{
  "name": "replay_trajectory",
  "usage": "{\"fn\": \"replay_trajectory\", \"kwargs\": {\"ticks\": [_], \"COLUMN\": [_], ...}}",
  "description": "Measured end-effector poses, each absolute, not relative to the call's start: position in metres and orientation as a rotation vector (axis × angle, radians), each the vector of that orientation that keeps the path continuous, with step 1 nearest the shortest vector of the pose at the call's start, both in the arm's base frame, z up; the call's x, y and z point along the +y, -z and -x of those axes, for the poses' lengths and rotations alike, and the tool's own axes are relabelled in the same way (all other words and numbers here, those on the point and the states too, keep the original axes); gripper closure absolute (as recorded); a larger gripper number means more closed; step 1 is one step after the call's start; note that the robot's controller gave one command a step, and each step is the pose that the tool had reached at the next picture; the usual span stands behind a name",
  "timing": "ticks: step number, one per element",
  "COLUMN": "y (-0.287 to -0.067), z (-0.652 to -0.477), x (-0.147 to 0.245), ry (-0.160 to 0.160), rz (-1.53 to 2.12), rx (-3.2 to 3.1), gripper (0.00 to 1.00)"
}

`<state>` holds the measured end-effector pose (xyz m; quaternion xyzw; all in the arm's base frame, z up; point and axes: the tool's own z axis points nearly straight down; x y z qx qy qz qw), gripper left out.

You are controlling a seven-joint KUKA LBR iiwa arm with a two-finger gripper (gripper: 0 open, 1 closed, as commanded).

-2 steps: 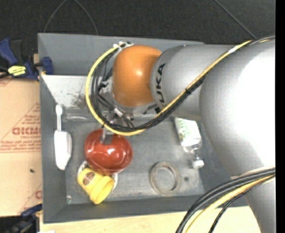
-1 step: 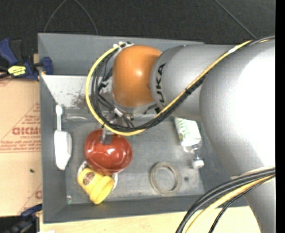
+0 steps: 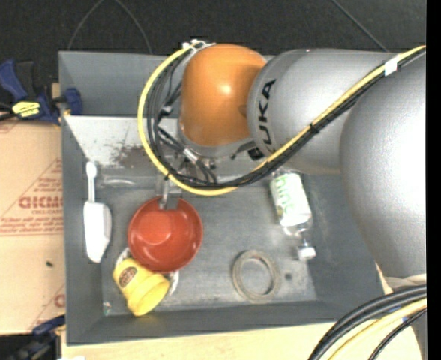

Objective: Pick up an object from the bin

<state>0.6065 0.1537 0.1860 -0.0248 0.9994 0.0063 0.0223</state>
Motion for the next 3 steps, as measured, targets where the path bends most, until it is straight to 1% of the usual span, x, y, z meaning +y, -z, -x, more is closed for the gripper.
{"fn": "replay_trajectory", "kwargs": {"ticks": [1,2,3], "y": [-0.123,-0.124,-0.191], "z": [-0.621,-0.619,-0.585], "x": [0.16,0.156,0.147], "ry": [-0.018,-0.02,-0.002], "rz": [0.009,0.037,0.896], "rx": [3.107,3.101,2.968], "gripper": [1.0,1.0,1.0]}}
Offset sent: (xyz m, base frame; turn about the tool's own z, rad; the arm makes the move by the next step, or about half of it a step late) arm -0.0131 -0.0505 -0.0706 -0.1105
